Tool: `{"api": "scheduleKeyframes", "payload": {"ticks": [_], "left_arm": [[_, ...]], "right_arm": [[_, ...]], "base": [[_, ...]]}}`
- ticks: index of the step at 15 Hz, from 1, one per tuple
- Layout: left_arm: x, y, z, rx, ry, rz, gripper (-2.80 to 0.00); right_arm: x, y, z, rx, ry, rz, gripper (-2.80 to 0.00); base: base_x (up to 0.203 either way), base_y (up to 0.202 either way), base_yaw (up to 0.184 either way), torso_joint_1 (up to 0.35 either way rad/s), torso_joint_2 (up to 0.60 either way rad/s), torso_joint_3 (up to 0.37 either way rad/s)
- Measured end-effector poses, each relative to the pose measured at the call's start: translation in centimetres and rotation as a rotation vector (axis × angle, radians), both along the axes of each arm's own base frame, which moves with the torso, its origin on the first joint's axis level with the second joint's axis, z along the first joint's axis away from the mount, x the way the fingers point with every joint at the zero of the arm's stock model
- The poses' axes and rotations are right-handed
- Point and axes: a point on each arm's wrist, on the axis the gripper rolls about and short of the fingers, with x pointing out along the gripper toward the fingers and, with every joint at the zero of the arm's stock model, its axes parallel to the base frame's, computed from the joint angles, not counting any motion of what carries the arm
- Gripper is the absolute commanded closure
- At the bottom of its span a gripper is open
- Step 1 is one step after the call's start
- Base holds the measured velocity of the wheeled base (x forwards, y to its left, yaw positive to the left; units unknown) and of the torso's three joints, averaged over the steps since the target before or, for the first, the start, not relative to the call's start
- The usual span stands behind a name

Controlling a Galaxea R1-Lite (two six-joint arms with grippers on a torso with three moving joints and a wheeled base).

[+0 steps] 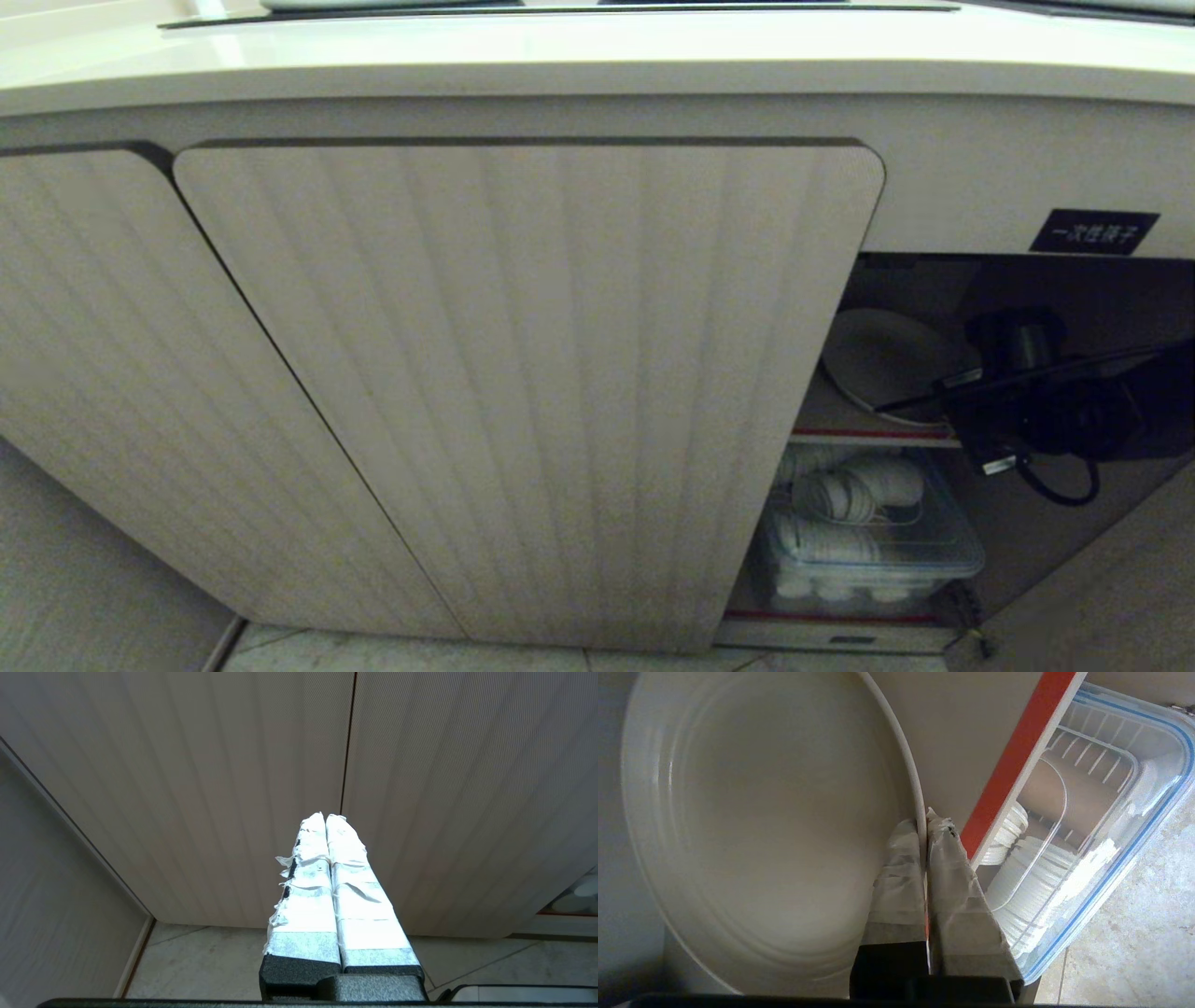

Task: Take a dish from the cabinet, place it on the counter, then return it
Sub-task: Put it back into the cabinet

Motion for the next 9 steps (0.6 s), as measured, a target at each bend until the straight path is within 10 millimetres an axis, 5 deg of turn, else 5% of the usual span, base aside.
{"api": "scheduleKeyframes", "payload": {"ticks": [9], "left_arm": [[0.0,0.0,0.0,0.001,0.0,0.0,0.0]], "right_arm": [[-0.12,-0.01,0.34,-0.004,-0.006,-0.001,0.0]], "base": [[0.0,0.0,0.0,0.0,0.0,0.0]]}}
